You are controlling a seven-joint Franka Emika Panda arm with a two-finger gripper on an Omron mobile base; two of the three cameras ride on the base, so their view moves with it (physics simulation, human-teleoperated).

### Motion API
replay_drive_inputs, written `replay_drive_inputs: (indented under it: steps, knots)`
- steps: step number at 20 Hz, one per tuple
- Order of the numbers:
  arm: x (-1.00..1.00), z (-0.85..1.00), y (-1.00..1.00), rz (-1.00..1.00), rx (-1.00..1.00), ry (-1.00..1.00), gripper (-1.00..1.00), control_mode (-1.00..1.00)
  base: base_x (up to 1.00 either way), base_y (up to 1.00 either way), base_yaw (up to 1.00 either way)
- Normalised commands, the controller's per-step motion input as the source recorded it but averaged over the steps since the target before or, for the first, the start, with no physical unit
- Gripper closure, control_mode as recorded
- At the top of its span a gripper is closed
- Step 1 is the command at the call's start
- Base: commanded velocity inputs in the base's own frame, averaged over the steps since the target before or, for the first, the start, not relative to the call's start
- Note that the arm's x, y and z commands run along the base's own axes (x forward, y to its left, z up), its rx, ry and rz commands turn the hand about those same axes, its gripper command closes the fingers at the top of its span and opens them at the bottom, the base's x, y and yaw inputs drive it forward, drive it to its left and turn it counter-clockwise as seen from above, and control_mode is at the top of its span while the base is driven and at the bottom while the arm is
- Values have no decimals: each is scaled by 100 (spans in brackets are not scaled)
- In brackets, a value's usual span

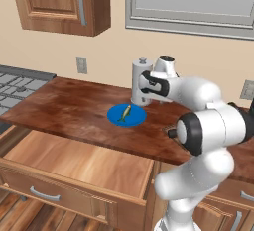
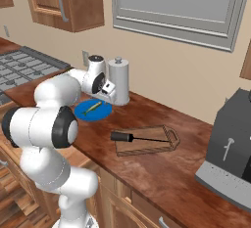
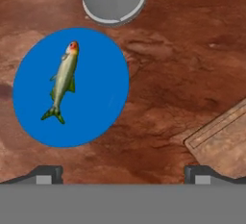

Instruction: Pick up the knife from the drawer and place it on the cutting board. Then place the meat from the plate to the cutting board.

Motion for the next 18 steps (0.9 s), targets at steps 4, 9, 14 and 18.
replay_drive_inputs:
  steps: [4, 9, 14, 18]
  knots:
    - [28, -8, 43, 0, 0, 0, -100, -100, 0, 0, 0]
    - [25, -17, 35, 0, 0, 8, -100, -100, 0, 0, 0]
    - [12, -13, 16, 0, 0, 10, -100, -100, 0, 0, 0]
    - [12, -6, 12, 0, 0, 8, -100, -100, 0, 0, 0]
